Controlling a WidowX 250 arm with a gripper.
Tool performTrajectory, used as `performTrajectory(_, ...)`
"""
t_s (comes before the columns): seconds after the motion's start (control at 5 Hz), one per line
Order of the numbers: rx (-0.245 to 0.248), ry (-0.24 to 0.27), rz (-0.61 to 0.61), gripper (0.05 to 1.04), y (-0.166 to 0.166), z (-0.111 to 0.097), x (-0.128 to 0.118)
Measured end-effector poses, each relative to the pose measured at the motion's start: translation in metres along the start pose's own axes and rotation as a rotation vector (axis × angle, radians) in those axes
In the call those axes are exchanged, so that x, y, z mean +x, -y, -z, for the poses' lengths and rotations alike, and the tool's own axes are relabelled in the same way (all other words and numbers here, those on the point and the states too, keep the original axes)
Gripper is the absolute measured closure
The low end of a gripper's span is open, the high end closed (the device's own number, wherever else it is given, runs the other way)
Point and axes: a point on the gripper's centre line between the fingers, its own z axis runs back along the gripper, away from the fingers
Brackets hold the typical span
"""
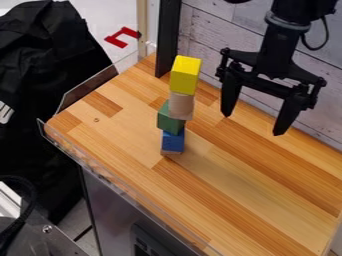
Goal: Remove the yellow block from the tower and put it on the right side of the table.
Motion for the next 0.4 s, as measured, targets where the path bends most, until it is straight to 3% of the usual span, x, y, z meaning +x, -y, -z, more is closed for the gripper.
performTrajectory(0.2,0.014,-0.032,-0.004,0.085,-0.0016,0.0088,-0.0017)
performTrajectory(0.4,0.036,-0.012,0.01,0.084,-0.003,0.0029,0.0018)
